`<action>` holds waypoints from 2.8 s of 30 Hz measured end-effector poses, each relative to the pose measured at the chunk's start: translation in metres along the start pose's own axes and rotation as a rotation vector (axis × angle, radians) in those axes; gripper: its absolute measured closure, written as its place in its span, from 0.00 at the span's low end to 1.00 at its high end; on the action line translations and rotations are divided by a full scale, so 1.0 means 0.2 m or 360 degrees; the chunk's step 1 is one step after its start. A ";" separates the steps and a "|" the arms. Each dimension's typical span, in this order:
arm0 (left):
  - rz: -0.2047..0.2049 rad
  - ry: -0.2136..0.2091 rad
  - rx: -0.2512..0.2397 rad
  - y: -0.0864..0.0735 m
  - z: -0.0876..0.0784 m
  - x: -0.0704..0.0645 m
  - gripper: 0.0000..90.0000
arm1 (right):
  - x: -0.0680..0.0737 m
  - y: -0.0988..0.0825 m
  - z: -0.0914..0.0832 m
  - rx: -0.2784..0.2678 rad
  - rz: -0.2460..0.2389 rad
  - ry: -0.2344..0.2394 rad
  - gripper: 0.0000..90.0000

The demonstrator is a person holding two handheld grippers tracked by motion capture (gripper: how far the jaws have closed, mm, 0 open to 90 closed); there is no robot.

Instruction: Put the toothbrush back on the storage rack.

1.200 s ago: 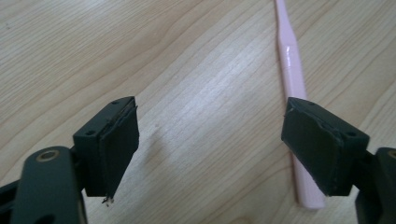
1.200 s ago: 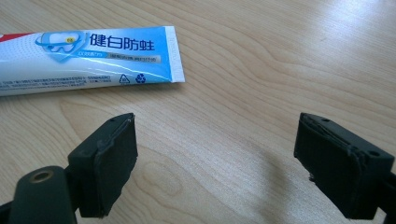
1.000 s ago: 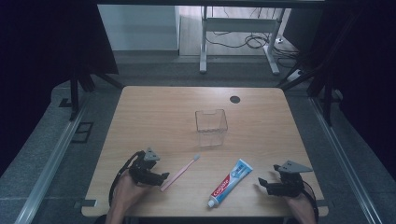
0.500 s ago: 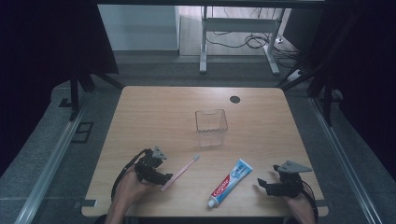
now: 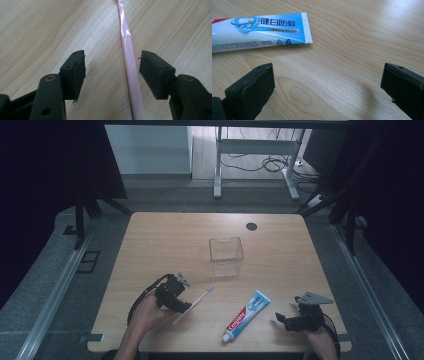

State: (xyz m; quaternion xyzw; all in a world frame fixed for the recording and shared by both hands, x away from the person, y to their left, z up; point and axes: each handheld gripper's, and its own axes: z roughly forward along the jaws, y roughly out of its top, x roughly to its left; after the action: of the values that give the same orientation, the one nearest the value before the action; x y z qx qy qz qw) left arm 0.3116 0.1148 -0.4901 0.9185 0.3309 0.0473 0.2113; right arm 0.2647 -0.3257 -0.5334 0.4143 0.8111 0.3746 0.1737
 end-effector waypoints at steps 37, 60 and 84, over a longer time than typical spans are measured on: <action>0.0116 -0.0036 0.0487 0.27 0.18 -0.07 0.82 | 0.00 0.00 0.00 0.0000 0.0003 0.0011 0.00; 0.0102 -0.0076 0.0375 0.29 0.08 -0.05 0.87 | 0.00 0.00 0.00 0.0006 -0.0003 0.0010 0.00; 0.0040 -0.0103 0.0108 0.35 -0.10 -0.03 0.87 | 0.00 0.00 0.00 -0.0002 0.0008 -0.0008 0.00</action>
State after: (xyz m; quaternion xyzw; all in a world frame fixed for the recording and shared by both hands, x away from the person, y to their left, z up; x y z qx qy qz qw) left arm 0.3449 0.0697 -0.4424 0.9303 0.3136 0.0090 0.1899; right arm 0.2651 -0.3264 -0.5332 0.4171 0.8094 0.3744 0.1751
